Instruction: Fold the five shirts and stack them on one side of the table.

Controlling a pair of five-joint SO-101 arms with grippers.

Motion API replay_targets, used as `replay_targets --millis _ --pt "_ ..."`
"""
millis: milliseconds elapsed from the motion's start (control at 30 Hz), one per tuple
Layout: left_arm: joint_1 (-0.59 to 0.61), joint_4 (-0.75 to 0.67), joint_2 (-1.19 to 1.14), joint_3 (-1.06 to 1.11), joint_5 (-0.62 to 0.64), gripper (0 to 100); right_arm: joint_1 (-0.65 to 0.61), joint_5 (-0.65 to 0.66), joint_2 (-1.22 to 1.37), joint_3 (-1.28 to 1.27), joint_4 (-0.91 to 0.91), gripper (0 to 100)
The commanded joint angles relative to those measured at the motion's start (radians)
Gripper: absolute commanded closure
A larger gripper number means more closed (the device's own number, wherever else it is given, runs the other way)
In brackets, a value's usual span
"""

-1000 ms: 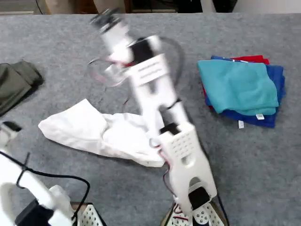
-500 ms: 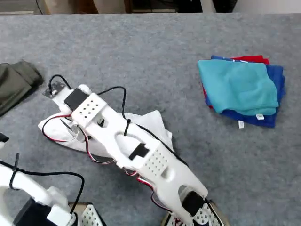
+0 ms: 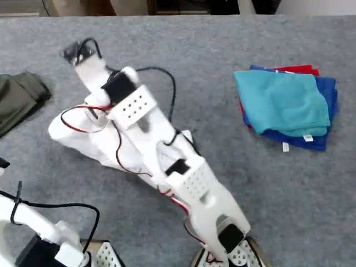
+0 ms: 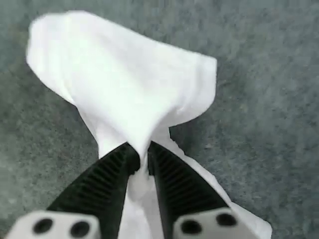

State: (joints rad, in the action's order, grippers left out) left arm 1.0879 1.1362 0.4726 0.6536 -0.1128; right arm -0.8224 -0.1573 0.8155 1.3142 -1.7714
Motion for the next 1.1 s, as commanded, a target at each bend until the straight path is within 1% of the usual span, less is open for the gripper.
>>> replay_targets --millis 0,133,267,500,567,633,667,767,833,933,1067 --pt "-0.008 -0.002 0.007 -0.011 -0.006 70 0.016 0.028 -0.205 0.101 0.040 99.6" --pt "-0.025 -0.002 0.008 -0.015 -0.006 70 -0.015 0.080 -0.337 0.166 0.204 99.5" --pt "-0.026 -0.002 0.008 -0.015 -0.005 70 -0.108 0.149 -0.430 0.170 0.416 99.5" --pt "-0.020 -0.002 0.008 -0.015 -0.002 70 -0.288 0.221 -0.450 0.099 0.718 99.5" --pt "-0.018 -0.002 0.008 -0.015 -0.002 70 -0.317 0.252 -0.450 0.067 0.813 99.5" --pt "-0.018 0.006 0.008 -0.015 -0.002 70 -0.312 0.267 -0.446 0.035 0.895 99.5" --pt "-0.018 0.018 0.008 -0.017 -0.005 70 -0.297 0.270 -0.444 0.010 0.916 99.5" --pt "-0.018 0.069 0.008 -0.041 -0.005 70 -0.197 0.269 -0.443 -0.114 0.921 99.5" --pt "-0.018 0.089 0.008 -0.057 -0.005 70 -0.097 0.265 -0.443 -0.242 0.921 99.5" --pt "-0.018 0.094 0.008 -0.075 -0.005 70 0.058 0.222 -0.447 -0.437 0.919 99.5" --pt "-0.018 0.091 0.008 -0.077 -0.005 70 0.240 0.239 -0.444 -0.654 0.885 99.5"
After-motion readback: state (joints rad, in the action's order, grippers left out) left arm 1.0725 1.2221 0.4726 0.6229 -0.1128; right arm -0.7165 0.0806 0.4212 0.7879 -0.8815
